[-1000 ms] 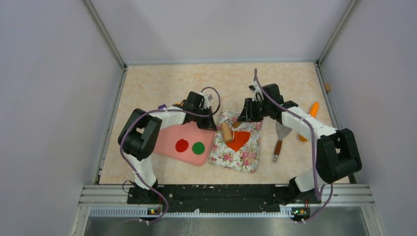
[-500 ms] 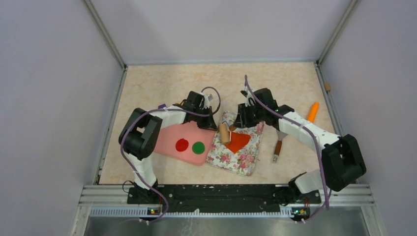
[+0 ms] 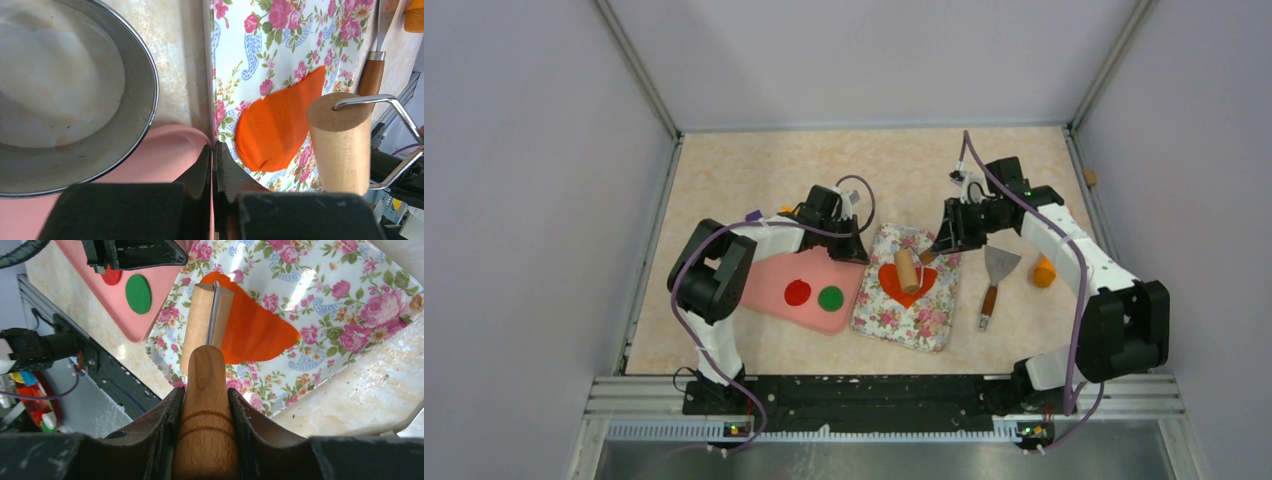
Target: Roll out the dumpling wrappers from the dough
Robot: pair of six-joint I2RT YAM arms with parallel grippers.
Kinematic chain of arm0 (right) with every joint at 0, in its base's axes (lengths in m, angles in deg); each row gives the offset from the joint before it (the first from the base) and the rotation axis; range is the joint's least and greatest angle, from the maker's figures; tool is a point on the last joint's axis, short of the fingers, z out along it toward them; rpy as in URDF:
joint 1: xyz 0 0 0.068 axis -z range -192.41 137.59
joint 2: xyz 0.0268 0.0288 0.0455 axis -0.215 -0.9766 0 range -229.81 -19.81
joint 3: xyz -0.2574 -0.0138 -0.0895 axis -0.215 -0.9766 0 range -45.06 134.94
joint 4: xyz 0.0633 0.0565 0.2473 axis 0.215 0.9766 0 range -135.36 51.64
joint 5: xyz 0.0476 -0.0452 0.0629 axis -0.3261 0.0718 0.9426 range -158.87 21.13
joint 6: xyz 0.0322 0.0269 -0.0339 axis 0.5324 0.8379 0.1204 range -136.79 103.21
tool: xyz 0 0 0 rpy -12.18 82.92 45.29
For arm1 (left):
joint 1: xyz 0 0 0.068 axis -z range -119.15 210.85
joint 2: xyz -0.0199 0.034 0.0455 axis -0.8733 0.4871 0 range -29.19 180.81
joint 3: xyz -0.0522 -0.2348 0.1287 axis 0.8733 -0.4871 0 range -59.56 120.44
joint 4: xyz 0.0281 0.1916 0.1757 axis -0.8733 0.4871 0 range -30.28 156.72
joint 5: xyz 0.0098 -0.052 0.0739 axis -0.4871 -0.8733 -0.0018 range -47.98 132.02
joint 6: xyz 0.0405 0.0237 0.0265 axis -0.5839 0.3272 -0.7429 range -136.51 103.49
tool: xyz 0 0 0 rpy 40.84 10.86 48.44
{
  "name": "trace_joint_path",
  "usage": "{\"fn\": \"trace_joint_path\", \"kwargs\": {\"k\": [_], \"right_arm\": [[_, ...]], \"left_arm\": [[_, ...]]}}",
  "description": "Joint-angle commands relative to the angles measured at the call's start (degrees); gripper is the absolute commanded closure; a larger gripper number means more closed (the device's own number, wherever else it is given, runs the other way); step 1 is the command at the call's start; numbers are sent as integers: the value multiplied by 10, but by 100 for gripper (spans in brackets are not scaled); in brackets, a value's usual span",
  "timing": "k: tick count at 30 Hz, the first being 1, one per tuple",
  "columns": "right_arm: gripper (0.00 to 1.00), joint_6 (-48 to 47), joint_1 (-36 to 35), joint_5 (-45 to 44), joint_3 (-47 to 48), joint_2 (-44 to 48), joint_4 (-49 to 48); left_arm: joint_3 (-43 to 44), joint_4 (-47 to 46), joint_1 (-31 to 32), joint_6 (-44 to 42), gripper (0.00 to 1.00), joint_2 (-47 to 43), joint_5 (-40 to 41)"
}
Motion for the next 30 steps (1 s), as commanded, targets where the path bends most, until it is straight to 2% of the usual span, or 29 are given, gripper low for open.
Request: {"fn": "trace_joint_path", "kwargs": {"k": [1, 9, 16, 23, 30], "right_arm": [[100, 3, 26, 95, -13, 35, -1], [100, 14, 27, 109, -78, 35, -68], [100, -16, 7, 41, -144, 10, -156], [100, -19, -27, -25, -164, -17, -178], [100, -4, -60, -34, -169, -37, -194]], "left_arm": [[-10, -4, 3, -16, 100, 41, 73], [-10, -3, 3, -19, 100, 45, 77], [-6, -4, 3, -22, 100, 51, 81], [-2, -5, 2, -18, 100, 55, 80], [2, -8, 2, -12, 100, 62, 74]]}}
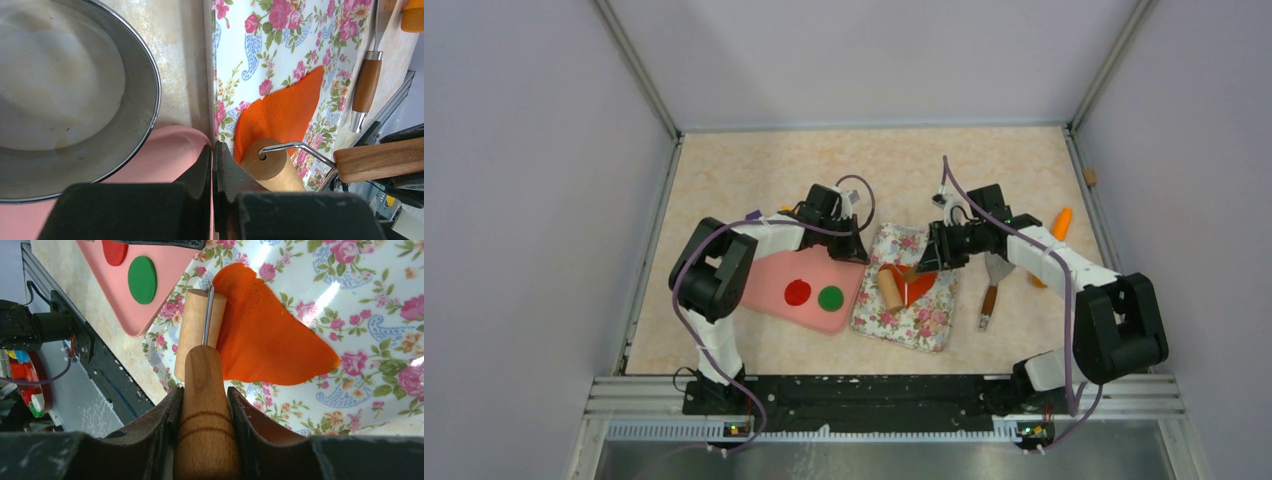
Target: Roll out the dumpling wrappers from the dough
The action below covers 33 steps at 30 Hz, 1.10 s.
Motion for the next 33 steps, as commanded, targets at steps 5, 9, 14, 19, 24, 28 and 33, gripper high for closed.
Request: {"fn": "trace_joint_path", "kwargs": {"k": [5, 9, 14, 19, 24, 28, 33], "right_arm": [[100, 2, -48, -90, -26, -48, -33], [100, 5, -66, -88, -20, -51, -40], [100, -23, -54, -111, -1, -47, -10], [100, -77, 30, -133, 9, -36, 52], [100, -122, 58, -190, 23, -34, 80], [100, -145, 58, -227, 35, -31, 100], [100, -179, 73, -260, 44, -44, 129]], "left_arm": [[-1, -13, 5, -11, 100, 59, 82], [2, -15, 5, -10, 100, 62, 81], [2, -11, 4, -15, 100, 57, 82], [-6, -11, 3, -17, 100, 52, 82], [-6, -12, 2, -15, 100, 55, 79], [-3, -9, 2, -17, 100, 57, 78], [-7, -8, 2, -18, 100, 53, 80]]}}
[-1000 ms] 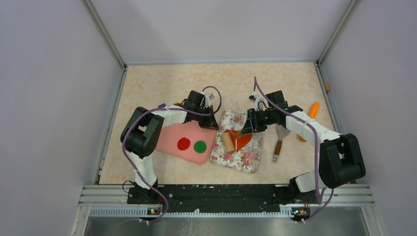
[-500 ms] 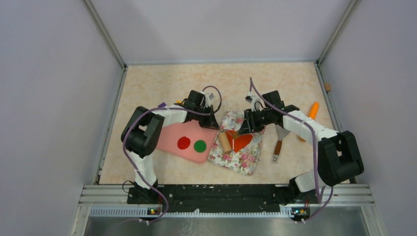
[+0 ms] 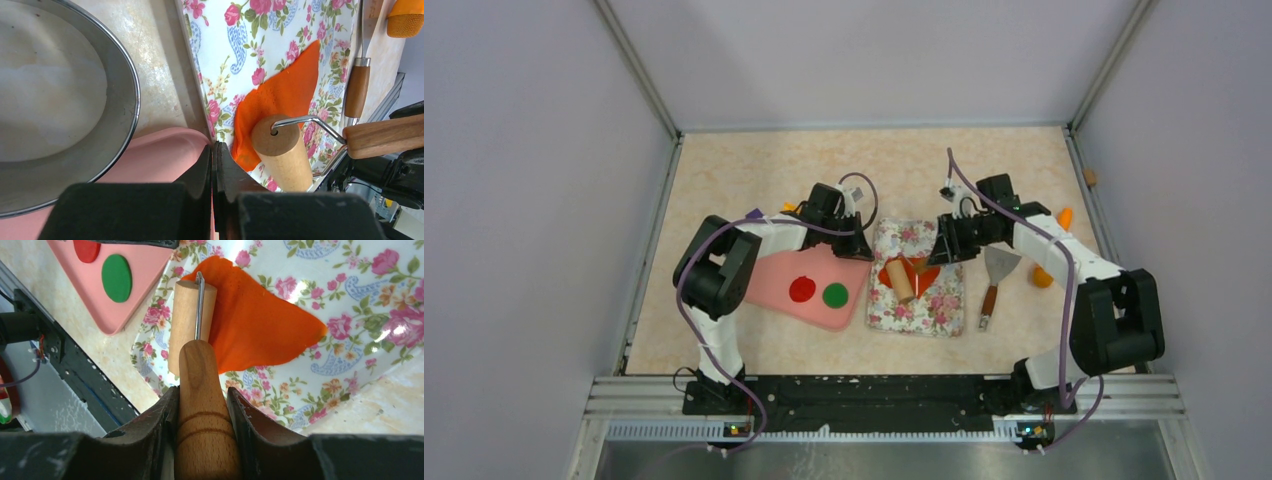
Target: Roll out the dumpling wrappers from the dough
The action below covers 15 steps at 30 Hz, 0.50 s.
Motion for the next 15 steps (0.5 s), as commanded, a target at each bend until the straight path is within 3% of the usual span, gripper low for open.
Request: {"fn": "trace_joint_path", "kwargs": {"k": [1, 15], "right_arm": [[100, -106, 35, -232, -2, -29, 63], [100, -149, 88, -278, 27, -65, 95]], "left_arm": [[-16, 24, 1, -24, 100, 36, 90], [-19, 23, 1, -26, 100, 30, 91]]}}
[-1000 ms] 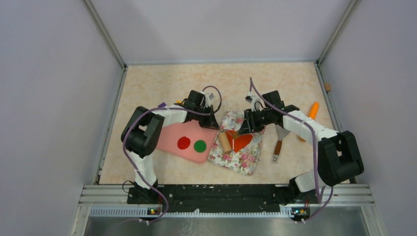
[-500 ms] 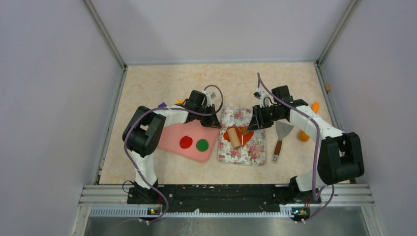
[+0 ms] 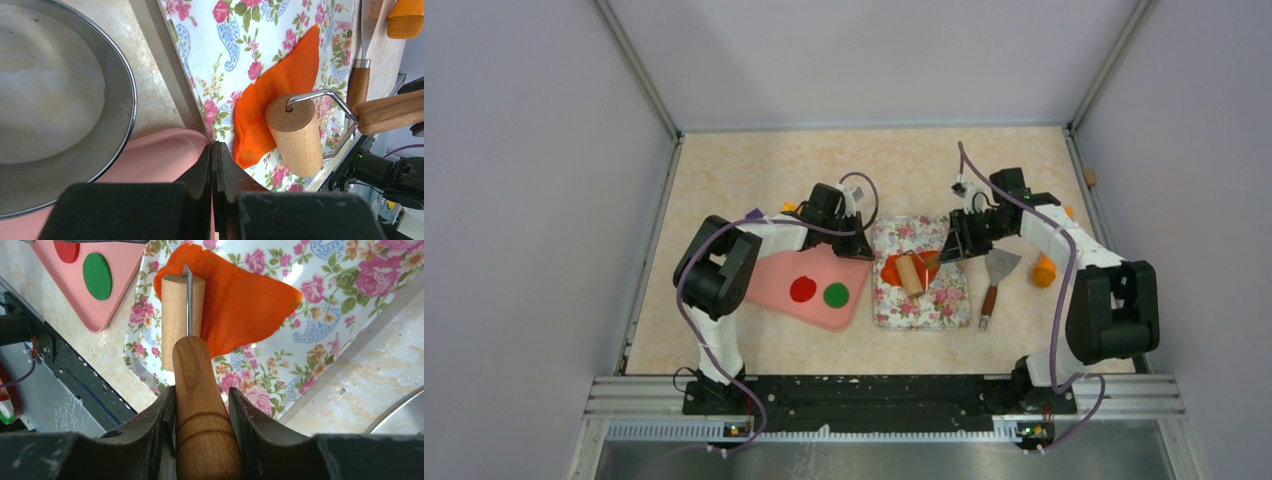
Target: Roll out the dumpling wrappers from the dough
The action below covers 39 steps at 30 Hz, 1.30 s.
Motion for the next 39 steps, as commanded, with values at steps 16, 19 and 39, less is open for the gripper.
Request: {"fn": "trace_joint_path", "kwargs": {"k": [16, 19, 39], "right_arm": [[100, -108, 86, -300, -15, -28, 49], [100, -108, 88, -304, -15, -27, 50], [100, -105, 145, -324, -13, -1, 61]], "left_arm": [[-19, 26, 1, -21, 100, 32, 84], [-21, 26, 1, -20, 100, 31, 84], [-22, 26, 1, -17, 100, 25, 80]]}}
